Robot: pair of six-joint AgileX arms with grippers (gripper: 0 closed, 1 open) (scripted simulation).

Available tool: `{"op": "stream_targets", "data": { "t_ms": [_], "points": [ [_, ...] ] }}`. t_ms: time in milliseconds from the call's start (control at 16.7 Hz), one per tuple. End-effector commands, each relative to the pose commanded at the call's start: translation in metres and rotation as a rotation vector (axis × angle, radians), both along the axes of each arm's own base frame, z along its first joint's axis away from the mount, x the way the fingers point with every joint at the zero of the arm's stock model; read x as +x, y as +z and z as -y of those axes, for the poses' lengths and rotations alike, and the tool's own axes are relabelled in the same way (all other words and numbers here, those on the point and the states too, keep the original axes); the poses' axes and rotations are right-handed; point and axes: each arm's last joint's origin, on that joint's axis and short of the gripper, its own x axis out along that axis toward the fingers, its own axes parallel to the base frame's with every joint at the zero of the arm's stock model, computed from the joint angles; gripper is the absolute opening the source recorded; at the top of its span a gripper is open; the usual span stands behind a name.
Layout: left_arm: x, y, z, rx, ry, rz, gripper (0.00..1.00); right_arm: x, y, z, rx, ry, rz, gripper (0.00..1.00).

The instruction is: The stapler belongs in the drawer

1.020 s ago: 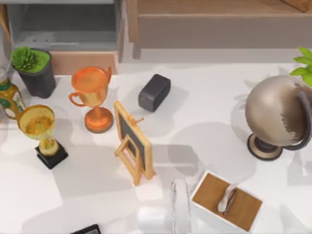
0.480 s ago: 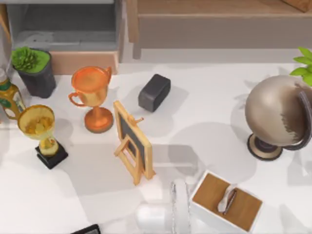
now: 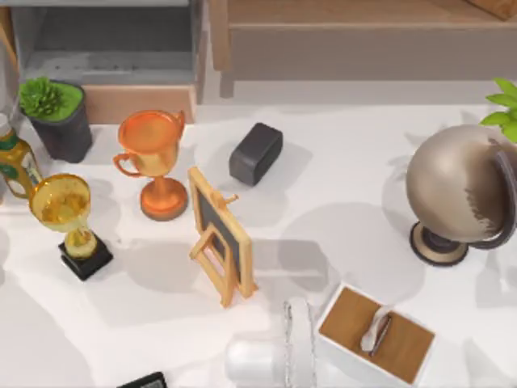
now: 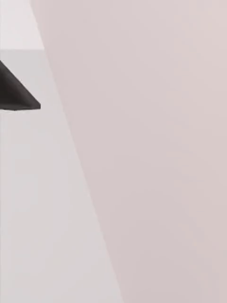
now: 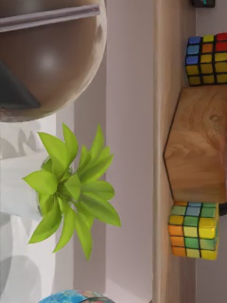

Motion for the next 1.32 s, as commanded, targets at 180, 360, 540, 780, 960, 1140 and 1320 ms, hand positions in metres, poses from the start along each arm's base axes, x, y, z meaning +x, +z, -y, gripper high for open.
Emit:
{"op": "stream_targets", "data": {
  "t_ms": [180, 360, 540, 780, 960, 1140, 1320],
  "points": [
    [-0.035, -0.026, -0.017, 0.177, -0.058, 0.104, 1.00, 0.000, 0.000, 0.000, 0.000, 0.000, 0.000, 1.00],
    [-0.067, -0.064, -0.017, 0.345, -0.137, 0.172, 1.00, 0.000, 0.000, 0.000, 0.000, 0.000, 0.000, 1.00],
    [-0.094, -0.100, 0.000, 0.496, -0.239, 0.228, 1.00, 0.000, 0.000, 0.000, 0.000, 0.000, 0.000, 1.00],
    [-0.116, -0.133, 0.042, 0.667, -0.409, 0.313, 1.00, 0.000, 0.000, 0.000, 0.000, 0.000, 0.000, 1.00],
    [-0.123, -0.146, 0.075, 0.758, -0.544, 0.383, 1.00, 0.000, 0.000, 0.000, 0.000, 0.000, 0.000, 1.00],
    [-0.126, -0.152, 0.100, 0.806, -0.648, 0.437, 1.00, 0.000, 0.000, 0.000, 0.000, 0.000, 0.000, 1.00],
    [-0.127, -0.155, 0.109, 0.818, -0.684, 0.456, 1.00, 0.000, 0.000, 0.000, 0.000, 0.000, 0.000, 1.00]
  ]
}}
